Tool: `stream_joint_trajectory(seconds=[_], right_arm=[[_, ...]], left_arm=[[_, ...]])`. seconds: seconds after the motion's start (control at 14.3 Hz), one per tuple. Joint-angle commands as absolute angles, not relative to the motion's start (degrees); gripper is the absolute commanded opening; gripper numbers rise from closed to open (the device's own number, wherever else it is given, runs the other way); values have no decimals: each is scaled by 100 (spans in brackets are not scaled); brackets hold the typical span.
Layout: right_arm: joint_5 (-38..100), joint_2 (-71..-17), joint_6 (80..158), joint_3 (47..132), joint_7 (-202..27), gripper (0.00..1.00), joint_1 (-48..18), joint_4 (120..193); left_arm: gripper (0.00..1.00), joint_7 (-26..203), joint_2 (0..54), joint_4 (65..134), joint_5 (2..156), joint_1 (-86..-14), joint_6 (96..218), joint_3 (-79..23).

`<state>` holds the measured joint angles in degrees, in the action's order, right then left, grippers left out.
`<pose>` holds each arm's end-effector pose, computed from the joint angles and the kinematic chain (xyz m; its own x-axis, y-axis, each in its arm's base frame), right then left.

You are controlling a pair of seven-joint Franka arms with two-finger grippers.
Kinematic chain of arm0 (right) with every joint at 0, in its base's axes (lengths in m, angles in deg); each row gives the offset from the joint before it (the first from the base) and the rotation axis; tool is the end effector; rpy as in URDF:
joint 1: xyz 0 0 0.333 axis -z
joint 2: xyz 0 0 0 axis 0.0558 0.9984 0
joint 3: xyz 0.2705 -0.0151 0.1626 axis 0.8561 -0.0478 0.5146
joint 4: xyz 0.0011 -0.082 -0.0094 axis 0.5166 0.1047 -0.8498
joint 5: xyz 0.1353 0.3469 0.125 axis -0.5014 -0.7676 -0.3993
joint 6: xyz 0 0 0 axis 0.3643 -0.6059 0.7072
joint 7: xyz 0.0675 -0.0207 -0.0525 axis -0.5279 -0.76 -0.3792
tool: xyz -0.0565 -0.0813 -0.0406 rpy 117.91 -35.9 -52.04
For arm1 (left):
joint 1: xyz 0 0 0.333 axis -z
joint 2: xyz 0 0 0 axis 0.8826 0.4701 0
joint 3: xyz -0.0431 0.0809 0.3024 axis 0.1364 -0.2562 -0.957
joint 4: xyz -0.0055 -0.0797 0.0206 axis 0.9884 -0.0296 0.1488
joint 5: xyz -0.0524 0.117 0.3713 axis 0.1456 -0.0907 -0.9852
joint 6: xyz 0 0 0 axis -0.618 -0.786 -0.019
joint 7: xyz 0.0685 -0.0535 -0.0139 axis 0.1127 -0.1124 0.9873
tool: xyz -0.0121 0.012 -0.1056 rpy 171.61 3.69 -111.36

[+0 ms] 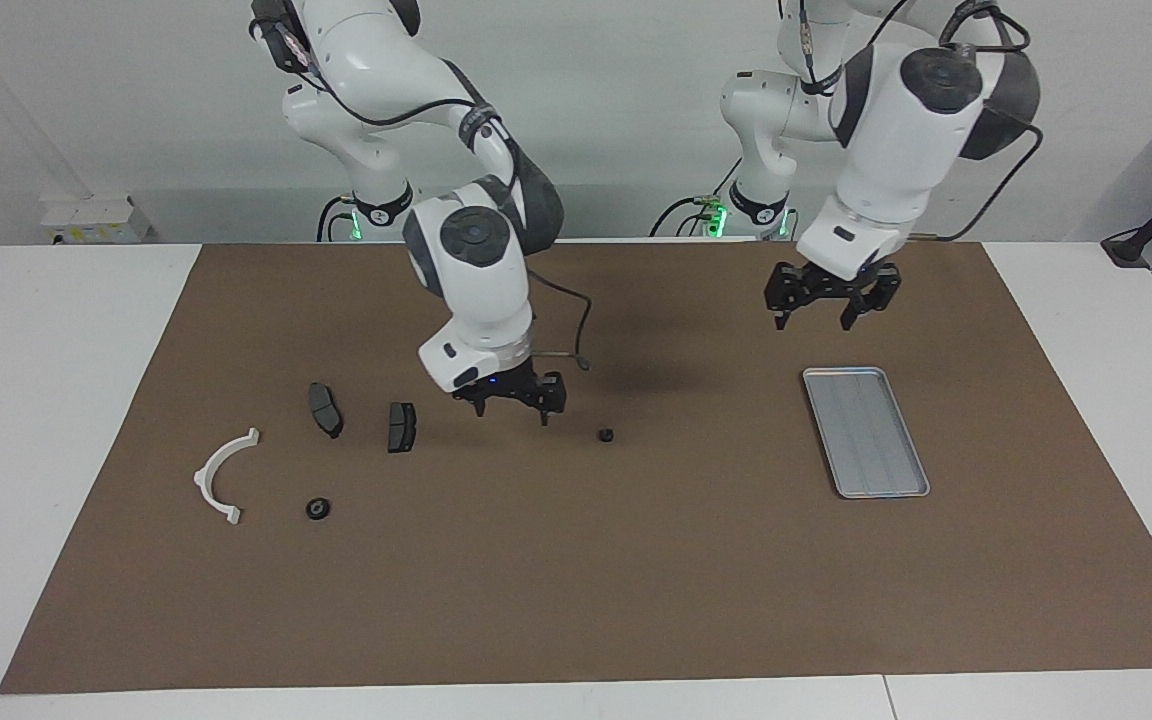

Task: Place bearing gear from tray to pile

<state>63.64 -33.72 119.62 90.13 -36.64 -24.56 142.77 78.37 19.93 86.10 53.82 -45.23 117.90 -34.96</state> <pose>0.6059 0.3214 0.3969 0.9716 -0.2356 0.0227 -0.2341 -0.9707 -0.0550 0.5656 -0.1277 0.5604 0.9920 -0.1264 0.0037 -0.1264 -0.9920 -0.0033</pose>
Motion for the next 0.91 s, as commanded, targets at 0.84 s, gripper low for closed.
stream_joint_trajectory(seconds=[0.84], right_arm=[[6630,-2045,12685,8981,-2701,99,-3387,13747]], left_arm=[[94,6325,1749,8457,5408,-5836,11612,-3393]])
